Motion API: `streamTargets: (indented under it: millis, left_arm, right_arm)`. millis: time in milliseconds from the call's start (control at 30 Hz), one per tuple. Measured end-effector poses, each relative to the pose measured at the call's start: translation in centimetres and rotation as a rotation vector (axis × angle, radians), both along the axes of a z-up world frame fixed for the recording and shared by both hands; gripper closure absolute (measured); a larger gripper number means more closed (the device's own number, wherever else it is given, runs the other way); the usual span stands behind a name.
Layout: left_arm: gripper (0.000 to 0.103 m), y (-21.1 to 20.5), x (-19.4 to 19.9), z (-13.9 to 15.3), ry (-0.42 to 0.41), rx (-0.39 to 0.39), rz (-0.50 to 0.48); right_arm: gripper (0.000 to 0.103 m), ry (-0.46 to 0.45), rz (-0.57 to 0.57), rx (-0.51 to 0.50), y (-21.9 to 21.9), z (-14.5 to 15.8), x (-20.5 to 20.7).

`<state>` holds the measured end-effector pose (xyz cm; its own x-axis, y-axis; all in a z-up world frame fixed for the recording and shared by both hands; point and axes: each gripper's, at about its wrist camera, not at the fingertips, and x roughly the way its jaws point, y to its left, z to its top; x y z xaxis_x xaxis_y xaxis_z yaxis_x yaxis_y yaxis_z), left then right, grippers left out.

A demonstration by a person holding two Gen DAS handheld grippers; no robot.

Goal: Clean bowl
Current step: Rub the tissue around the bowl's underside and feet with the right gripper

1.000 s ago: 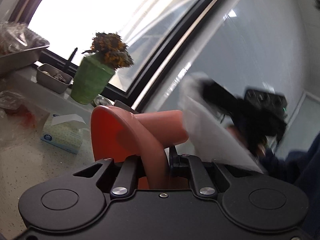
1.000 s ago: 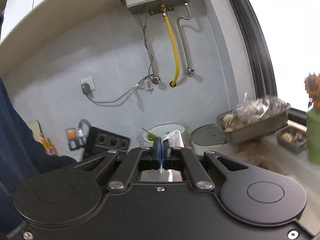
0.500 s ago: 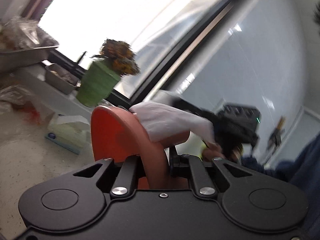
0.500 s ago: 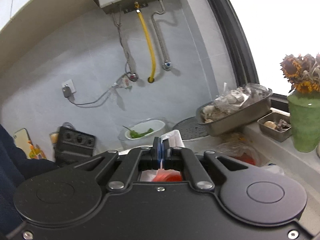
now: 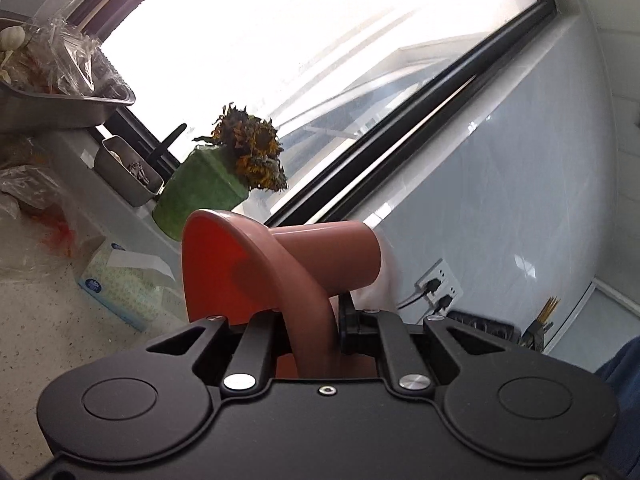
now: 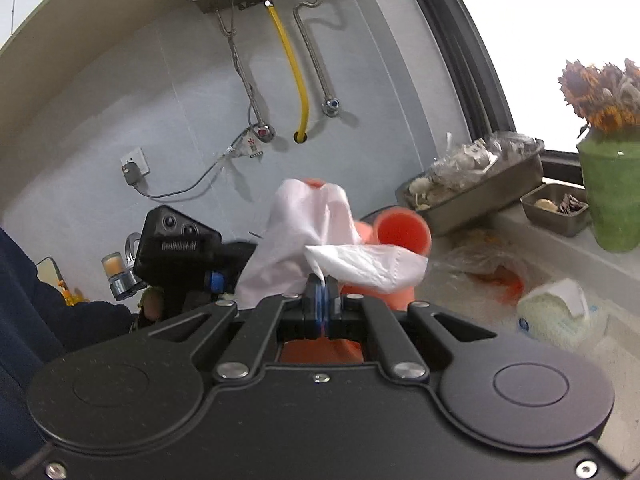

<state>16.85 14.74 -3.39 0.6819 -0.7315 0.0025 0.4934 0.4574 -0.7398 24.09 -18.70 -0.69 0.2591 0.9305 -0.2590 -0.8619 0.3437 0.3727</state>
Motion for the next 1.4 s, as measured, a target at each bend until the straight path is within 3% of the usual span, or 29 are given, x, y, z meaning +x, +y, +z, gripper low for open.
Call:
streamTargets:
  millis: [267,433,533,600,800,1133,1400]
  left_arm:
    - [0.091,0.1,0.1,0.6,-0.008,-0.058,-0.005]
    - [0.091,-0.5,-0.5,0.9,-0.018,-0.011,-0.036]
    - [0.091,-0.3,-0.8,0.2,0.008,-0.006,-0.055]
    - [0.091,-0.6,-1.0,-0.1,0.021,0.041,-0.068]
    - [0.091,-1.7,-1.1,-0.9,0.043,0.162,-0.105]
    - [0.091,-2.0,0.2,-2.0,0.076,0.146,-0.091]
    - [0.091,-1.3,0.1,-1.7,0.075,0.141,-0.065]
  right_arm:
    - [0.100,-0.026,0.036,-0.077,0.3,-1.3,-1.3]
    - [0.100,-0.007,-0.039,-0.145,-0.5,-3.4,0.1]
    - [0.100,-0.013,-0.076,-0.140,-1.3,-3.3,1.0]
    - [0.100,-0.033,-0.112,-0.138,-1.9,-3.0,1.8]
    - [0.100,-0.053,-0.065,-0.122,-1.8,-2.1,2.1]
    - [0.100,-0.081,0.034,-0.139,-0.1,-1.7,-0.9]
    - [0.100,-0.014,-0.108,-0.131,-2.7,-3.1,0.6]
